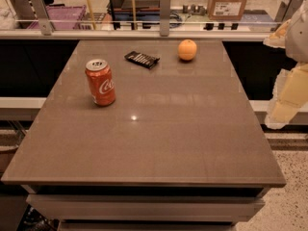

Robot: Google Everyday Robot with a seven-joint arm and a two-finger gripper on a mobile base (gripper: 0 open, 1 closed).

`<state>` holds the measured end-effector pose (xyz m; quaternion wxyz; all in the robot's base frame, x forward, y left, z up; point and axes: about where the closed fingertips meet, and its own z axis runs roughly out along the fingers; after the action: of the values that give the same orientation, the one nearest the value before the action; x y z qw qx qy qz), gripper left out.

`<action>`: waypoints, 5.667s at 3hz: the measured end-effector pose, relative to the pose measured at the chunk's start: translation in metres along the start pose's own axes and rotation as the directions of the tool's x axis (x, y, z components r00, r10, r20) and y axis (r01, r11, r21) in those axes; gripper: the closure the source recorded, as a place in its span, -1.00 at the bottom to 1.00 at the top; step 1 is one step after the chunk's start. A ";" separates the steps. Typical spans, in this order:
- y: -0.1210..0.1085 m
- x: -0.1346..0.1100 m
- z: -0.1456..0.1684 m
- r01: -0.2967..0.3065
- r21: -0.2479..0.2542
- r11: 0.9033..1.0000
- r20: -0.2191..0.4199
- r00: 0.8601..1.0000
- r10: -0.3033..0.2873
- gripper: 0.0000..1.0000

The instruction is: Knock coke can over

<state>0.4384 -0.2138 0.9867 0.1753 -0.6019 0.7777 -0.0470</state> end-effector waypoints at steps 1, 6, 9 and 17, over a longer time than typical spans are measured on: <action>0.000 -0.001 -0.002 0.001 0.008 1.000 0.002 1.000 -0.001 -0.65; -0.011 -0.019 -0.011 -0.074 0.014 0.997 0.215 0.974 0.070 -1.00; -0.022 -0.077 -0.001 -0.155 0.011 0.988 0.486 0.864 0.130 -1.00; -0.083 -0.211 0.107 -0.280 0.020 0.960 0.825 0.546 0.142 -1.00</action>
Offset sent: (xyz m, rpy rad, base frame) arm 0.0000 0.0000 0.0000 0.0000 0.0000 0.0000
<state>0.5954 -0.0204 0.9560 0.5626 -0.4420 0.6696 0.1991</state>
